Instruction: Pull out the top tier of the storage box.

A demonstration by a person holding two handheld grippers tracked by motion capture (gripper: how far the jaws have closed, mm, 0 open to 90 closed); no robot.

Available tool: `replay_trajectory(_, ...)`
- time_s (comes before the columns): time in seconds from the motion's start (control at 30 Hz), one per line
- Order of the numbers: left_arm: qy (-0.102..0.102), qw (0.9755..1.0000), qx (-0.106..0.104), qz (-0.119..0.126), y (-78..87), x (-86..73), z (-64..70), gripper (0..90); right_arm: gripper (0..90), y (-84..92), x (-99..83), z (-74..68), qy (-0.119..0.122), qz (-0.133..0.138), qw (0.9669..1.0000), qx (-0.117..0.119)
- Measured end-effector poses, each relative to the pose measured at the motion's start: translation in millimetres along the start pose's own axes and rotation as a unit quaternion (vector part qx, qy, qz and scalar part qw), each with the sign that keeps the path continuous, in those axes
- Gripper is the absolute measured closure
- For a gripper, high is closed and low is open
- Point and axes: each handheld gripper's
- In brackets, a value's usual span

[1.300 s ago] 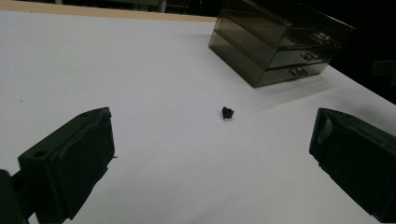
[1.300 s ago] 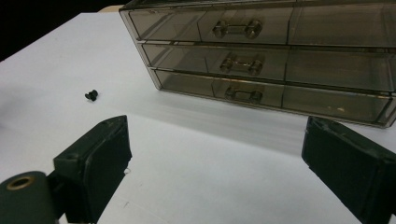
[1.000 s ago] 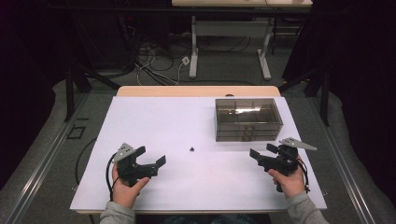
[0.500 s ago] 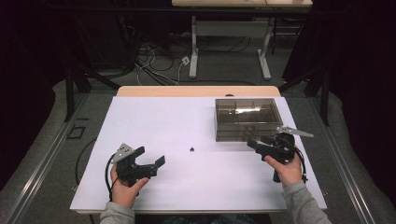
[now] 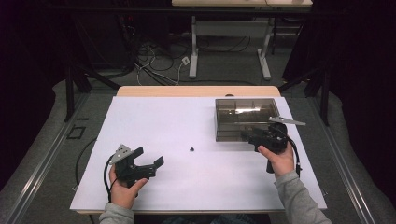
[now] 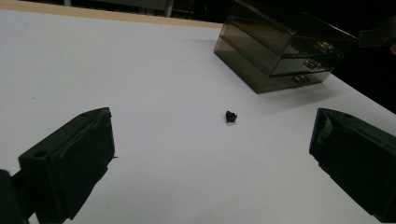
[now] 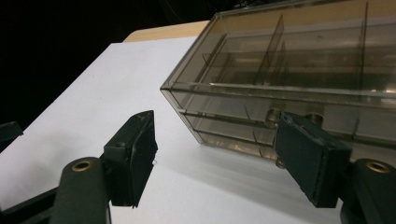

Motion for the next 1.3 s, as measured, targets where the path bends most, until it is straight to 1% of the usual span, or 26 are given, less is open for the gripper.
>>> replay_trajectory(0.07, 0.000, 1.0000, 0.000, 0.000, 0.0, 0.0, -0.1, 0.3, 29.3, -1.6, 0.7, -0.7, 0.000, 0.000, 1.0000, 0.001)
replay_trajectory(0.1, 0.000, 1.0000, 0.000, 0.000, 0.0, -0.1, -0.3, 0.3, 29.2, -2.5, 1.6, -1.7, -0.003, -0.006, 1.0000, 0.004)
replay_trajectory(0.13, 0.001, 1.0000, -0.001, 0.000, -0.1, -0.1, -0.3, 0.3, 29.3, -3.9, 2.3, -2.3, -0.002, -0.006, 1.0000, 0.004)
replay_trajectory(0.2, 0.001, 1.0000, -0.001, -0.001, -0.4, -0.2, -0.4, 0.3, 29.5, -6.7, 4.6, -3.0, -0.011, -0.010, 0.9999, -0.005)
replay_trajectory(0.37, 0.002, 1.0000, -0.002, -0.002, -1.2, -0.5, -0.3, 0.3, 31.0, -10.0, 8.5, -3.8, -0.020, -0.019, 0.9996, -0.008)
replay_trajectory(0.4, 0.002, 1.0000, -0.003, -0.004, -1.4, -0.6, -0.4, 0.3, 31.9, -12.6, 10.8, -3.8, -0.022, -0.028, 0.9993, -0.003)
replay_trajectory(0.47, 0.002, 1.0000, -0.003, -0.004, -1.5, -0.7, -0.4, 0.3, 32.3, -13.8, 11.6, -3.8, -0.024, -0.032, 0.9992, -0.002)
replay_trajectory(0.5, 0.002, 1.0000, -0.004, -0.005, -1.5, -0.7, -0.3, 0.3, 33.3, -15.6, 12.1, -3.9, -0.028, -0.034, 0.9991, 0.000)
replay_trajectory(0.53, 0.001, 1.0000, -0.004, -0.005, -1.7, -0.8, -0.2, 0.3, 34.8, -18.0, 13.9, -2.7, -0.037, -0.041, 0.9984, 0.009)
replay_trajectory(0.67, 0.001, 1.0000, -0.005, -0.005, -1.9, -1.0, -0.2, 0.3, 36.4, -20.2, 14.1, -0.9, -0.042, -0.040, 0.9983, 0.010)
replay_trajectory(0.73, 0.001, 1.0000, -0.005, -0.006, -2.1, -1.1, -0.5, 0.3, 37.1, -21.4, 13.5, 0.4, -0.044, -0.049, 0.9978, 0.010)
replay_trajectory(0.77, 0.001, 1.0000, -0.006, -0.007, -2.3, -1.2, -0.7, 0.3, 37.1, -22.3, 13.1, 1.0, -0.046, -0.048, 0.9977, 0.008)
replay_trajectory(0.83, 0.001, 0.9999, -0.006, -0.010, -2.5, -1.4, -0.9, 0.3, 37.6, -23.6, 12.8, 2.9, -0.059, -0.049, 0.9970, 0.013)
replay_trajectory(0.87, 0.001, 0.9999, -0.007, -0.010, -2.7, -1.5, -0.8, 0.3, 39.3, -23.9, 12.8, 4.0, -0.060, -0.049, 0.9969, 0.010)
replay_trajectory(0.9, 0.001, 0.9999, -0.007, -0.010, -2.6, -1.5, -0.7, 0.3, 40.5, -24.0, 12.8, 5.2, -0.071, -0.048, 0.9963, 0.004)
replay_trajectory(0.93, 0.003, 0.9999, -0.010, -0.011, -2.7, -1.6, -0.5, 0.3, 41.2, -23.9, 13.5, 8.8, -0.088, -0.055, 0.9946, 0.005)
replay_trajectory(0.97, 0.003, 0.9999, -0.010, -0.011, -2.7, -1.6, -0.5, 0.3, 41.2, -23.9, 13.5, 8.8, -0.088, -0.055, 0.9946, 0.005)
replay_trajectory(1.0, 0.002, 0.9999, -0.009, -0.011, -2.8, -1.9, 0.0, 0.3, 43.0, -24.1, 14.3, 12.0, -0.106, -0.073, 0.9916, 0.005)
replay_trajectory(1.03, 0.002, 0.9999, -0.009, -0.011, -2.8, -1.9, 0.0, 0.3, 43.0, -24.1, 14.3, 12.0, -0.106, -0.073, 0.9916, 0.005)
replay_trajectory(1.07, 0.001, 0.9999, -0.009, -0.012, -2.9, -2.2, 0.2, 0.3, 43.3, -24.8, 13.8, 15.3, -0.118, -0.078, 0.9899, 0.007)
replay_trajectory(1.1, 0.000, 0.9999, -0.009, -0.013, -2.8, -2.6, 0.6, 0.3, 44.3, -26.4, 12.7, 16.2, -0.124, -0.070, 0.9899, 0.004)
replay_trajectory(1.13, 0.000, 0.9999, -0.009, -0.013, -2.8, -2.6, 0.6, 0.3, 44.3, -26.4, 12.7, 16.2, -0.124, -0.070, 0.9899, 0.004)
replay_trajectory(1.17, 0.000, 0.9999, -0.009, -0.014, -2.5, -2.8, 0.8, 0.3, 45.4, -26.9, 12.5, 16.8, -0.129, -0.074, 0.9888, -0.003)
replay_trajectory(1.2, -0.001, 0.9999, -0.008, -0.012, -1.9, -3.1, 0.7, 0.3, 46.0, -28.0, 11.8, 19.7, -0.130, -0.087, 0.9878, 0.000)
replay_trajectory(1.23, -0.001, 0.9999, -0.008, -0.012, -1.9, -3.1, 0.7, 0.3, 46.0, -28.0, 11.8, 19.7, -0.130, -0.087, 0.9878, 0.000)
replay_trajectory(1.3, 0.000, 0.9999, -0.007, -0.011, -1.2, -3.6, 0.5, 0.3, 47.2, -30.1, 10.7, 21.2, -0.135, -0.091, 0.9866, 0.000)
Point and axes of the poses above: each handheld gripper's, and its own axes: y roughly backward along the jaws, x roughly out of its top, z roughly to its right, and after that the axes turned 1 degree about -z, right-handed
